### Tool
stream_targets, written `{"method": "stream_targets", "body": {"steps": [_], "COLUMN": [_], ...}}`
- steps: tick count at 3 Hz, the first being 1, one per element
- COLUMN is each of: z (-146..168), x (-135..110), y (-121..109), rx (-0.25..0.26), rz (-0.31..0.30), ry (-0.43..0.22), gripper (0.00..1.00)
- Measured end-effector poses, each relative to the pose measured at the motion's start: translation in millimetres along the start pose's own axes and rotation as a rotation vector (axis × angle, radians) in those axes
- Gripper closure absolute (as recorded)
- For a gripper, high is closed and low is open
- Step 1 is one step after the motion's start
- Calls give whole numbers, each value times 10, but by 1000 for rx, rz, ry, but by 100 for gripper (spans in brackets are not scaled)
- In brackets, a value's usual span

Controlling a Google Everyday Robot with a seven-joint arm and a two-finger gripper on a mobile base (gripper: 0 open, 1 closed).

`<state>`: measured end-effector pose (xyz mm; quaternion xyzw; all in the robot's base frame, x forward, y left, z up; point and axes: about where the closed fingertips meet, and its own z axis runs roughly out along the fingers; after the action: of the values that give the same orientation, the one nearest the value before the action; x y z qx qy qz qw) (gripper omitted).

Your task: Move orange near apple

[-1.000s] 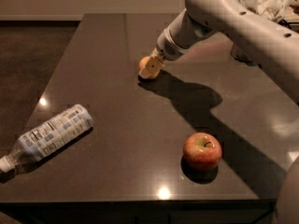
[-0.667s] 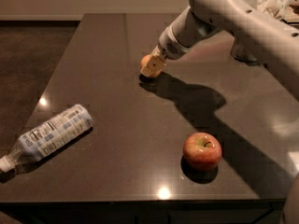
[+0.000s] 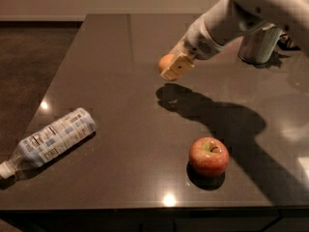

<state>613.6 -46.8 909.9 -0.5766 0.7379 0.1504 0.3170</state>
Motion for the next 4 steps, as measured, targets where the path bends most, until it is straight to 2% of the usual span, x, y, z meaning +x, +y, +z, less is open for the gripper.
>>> {"method": "stream_targets", "body": {"steps": [1,2,3,4], "z": [-275,-468,-657,-795], "x": [179,323,467,583], "y": [202,307,368,467], "rx": [-48,-105,-199,-277], "rz": [-55,-129,-271,-387], "ry": [-30,-60,-74,-97], "gripper": [100,100,100,100]}}
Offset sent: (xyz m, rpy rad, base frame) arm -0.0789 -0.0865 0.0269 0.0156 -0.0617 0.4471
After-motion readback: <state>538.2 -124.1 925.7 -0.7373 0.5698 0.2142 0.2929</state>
